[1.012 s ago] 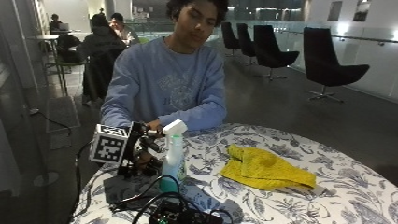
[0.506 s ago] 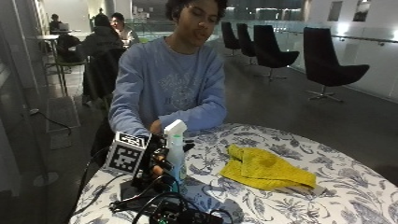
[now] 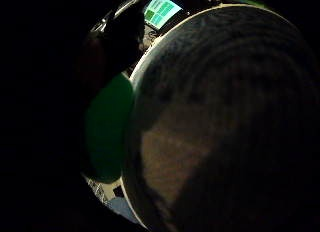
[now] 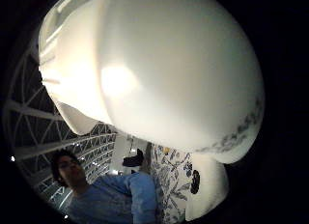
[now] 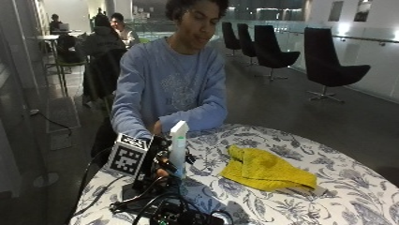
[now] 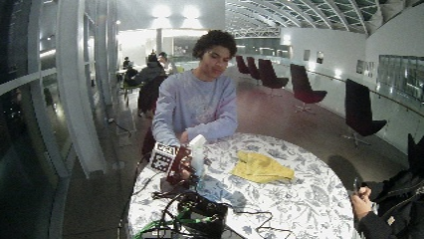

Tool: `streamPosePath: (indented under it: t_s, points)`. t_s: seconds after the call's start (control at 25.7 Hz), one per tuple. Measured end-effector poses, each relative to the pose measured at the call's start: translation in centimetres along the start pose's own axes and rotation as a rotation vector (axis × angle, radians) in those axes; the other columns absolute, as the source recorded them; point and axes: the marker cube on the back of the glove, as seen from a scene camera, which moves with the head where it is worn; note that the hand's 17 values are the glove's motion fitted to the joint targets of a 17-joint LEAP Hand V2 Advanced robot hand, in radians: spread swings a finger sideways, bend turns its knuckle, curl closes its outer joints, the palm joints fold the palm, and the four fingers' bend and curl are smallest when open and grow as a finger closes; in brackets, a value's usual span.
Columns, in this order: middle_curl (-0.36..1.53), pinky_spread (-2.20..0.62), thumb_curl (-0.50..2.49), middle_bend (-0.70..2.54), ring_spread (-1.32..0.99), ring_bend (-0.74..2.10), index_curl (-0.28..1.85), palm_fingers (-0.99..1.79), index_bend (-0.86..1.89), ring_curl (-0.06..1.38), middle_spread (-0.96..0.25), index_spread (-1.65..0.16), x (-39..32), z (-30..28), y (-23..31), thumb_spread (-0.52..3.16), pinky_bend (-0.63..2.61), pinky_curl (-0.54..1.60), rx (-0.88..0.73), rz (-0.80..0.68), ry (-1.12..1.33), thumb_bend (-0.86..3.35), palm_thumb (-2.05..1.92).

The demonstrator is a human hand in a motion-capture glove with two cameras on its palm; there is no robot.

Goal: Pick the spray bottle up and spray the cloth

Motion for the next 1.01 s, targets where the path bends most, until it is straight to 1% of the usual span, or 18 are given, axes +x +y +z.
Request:
streamPosePath:
  t_s: [0.16,0.31,0.58,0.78,1.01]
  points:
    - [0.43,0.24,0.48,0.42,-0.03,0.64,0.18,0.68,0.09,0.40,-0.06,-0.30,-0.3,0.0,0.0,0.92,0.21,0.32,-0.032,-0.027,-0.096,0.07,0.96]
    - [0.43,0.24,0.51,0.39,-0.04,0.67,0.19,0.77,0.12,0.40,-0.07,-0.32,-1.7,0.0,1.0,0.89,0.21,0.32,-0.105,-0.054,-0.190,0.05,0.98]
    - [0.43,0.18,0.55,0.34,-0.04,0.66,0.21,0.92,0.11,0.41,-0.08,-0.33,-6.6,0.5,2.3,0.78,0.30,0.35,-0.285,-0.132,-0.189,0.01,1.01]
    - [0.44,0.13,0.58,0.32,-0.04,0.66,0.22,0.99,0.10,0.42,-0.08,-0.32,-9.2,2.0,3.2,0.73,0.33,0.37,-0.444,-0.096,-0.175,-0.02,1.00]
    - [0.45,0.11,0.60,0.31,-0.03,0.66,0.22,1.01,0.09,0.42,-0.07,-0.31,-11.5,4.3,3.9,0.70,0.33,0.38,-0.684,0.027,-0.171,-0.03,0.99]
